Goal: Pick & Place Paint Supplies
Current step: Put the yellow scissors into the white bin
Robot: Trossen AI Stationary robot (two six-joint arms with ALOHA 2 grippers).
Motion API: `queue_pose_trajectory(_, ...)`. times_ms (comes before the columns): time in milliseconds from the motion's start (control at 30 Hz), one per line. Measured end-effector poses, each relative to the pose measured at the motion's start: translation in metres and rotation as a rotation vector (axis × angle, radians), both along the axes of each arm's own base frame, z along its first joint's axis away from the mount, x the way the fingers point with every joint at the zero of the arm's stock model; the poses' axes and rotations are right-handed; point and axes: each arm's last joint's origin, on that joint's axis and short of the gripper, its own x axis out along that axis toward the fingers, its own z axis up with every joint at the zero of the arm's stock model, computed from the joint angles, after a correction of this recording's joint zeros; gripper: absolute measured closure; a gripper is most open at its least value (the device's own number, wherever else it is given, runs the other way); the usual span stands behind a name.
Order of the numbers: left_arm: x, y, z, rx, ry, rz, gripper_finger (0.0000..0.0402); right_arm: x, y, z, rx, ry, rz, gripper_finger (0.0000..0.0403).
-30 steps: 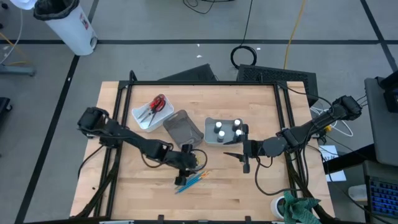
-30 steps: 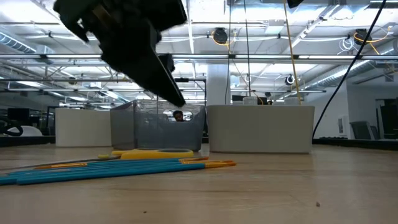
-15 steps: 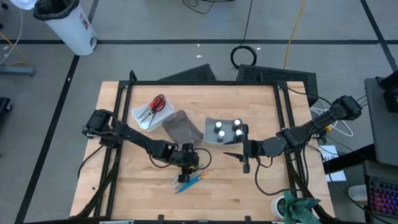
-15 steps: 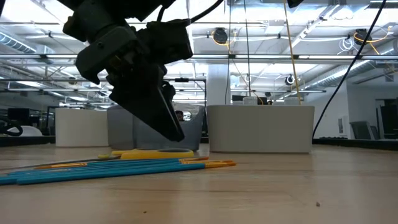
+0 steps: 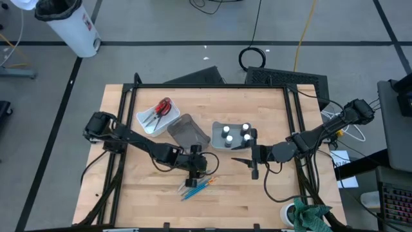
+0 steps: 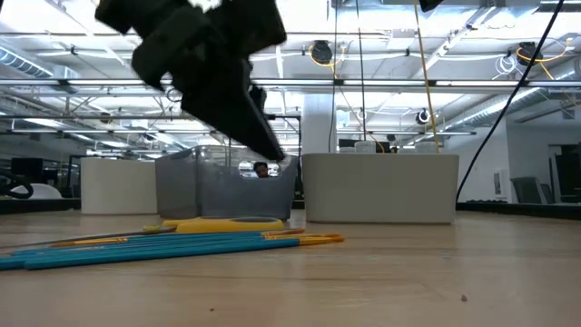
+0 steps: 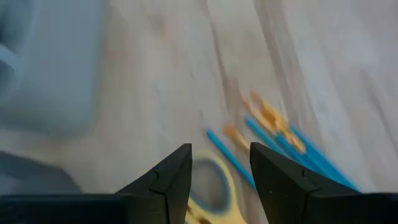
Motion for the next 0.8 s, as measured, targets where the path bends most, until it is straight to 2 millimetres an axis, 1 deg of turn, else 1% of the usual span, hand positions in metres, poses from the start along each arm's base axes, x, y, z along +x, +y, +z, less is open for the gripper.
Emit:
queue_pose_trajectory(133,-0.001,-0.003,0.022,0.083,-0.039,-0.017,0.0235,0.0,0.0,0.0,-0.002,0.0,0.0,0.0257)
queue_pose_trajectory(200,-0.004,-0.01,0.029,0.144,-0.032,-0.096,0.0251,0.0,0.0,0.0,-0.002,0.001,0.0,0.0257)
queue_pose_trajectory(267,-0.012,-0.021,0.028,0.218,0.004,-0.209,0.0282,0.0,0.0,0.0,-0.002,0.001,0.0,0.0257)
queue_pose_trajectory(333,-0.019,-0.032,0.024,0.265,0.034,-0.289,0.0328,0.0,0.0,0.0,-0.003,0.002,0.0,0.0257)
queue_pose_trajectory(400,-0.022,-0.04,0.024,0.253,0.037,-0.274,0.0377,0.0,0.0,0.0,-0.002,0.001,0.0,0.0257)
queue_pose_trajectory(433,-0.022,-0.042,0.024,0.221,0.034,-0.24,0.0389,0.0,0.0,0.0,-0.002,0.001,0.0,0.0257)
queue_pose_trajectory(500,-0.024,-0.044,0.022,0.198,0.052,-0.196,0.0389,0.0,0.0,0.0,-0.002,0.001,0.0,0.0257)
queue_pose_trajectory(600,-0.028,-0.049,0.015,0.211,0.085,-0.182,0.0395,0.0,0.0,0.0,0.003,0.001,-0.001,0.0257)
queue_pose_trajectory(700,-0.032,-0.048,0.01,0.201,0.147,-0.138,0.0395,0.0,0.0,0.0,0.008,-0.001,-0.002,0.0257)
queue_pose_trajectory(800,-0.037,-0.045,0.004,0.225,0.209,-0.124,0.0395,0.0,0.0,0.0,0.008,0.0,-0.002,0.0257)
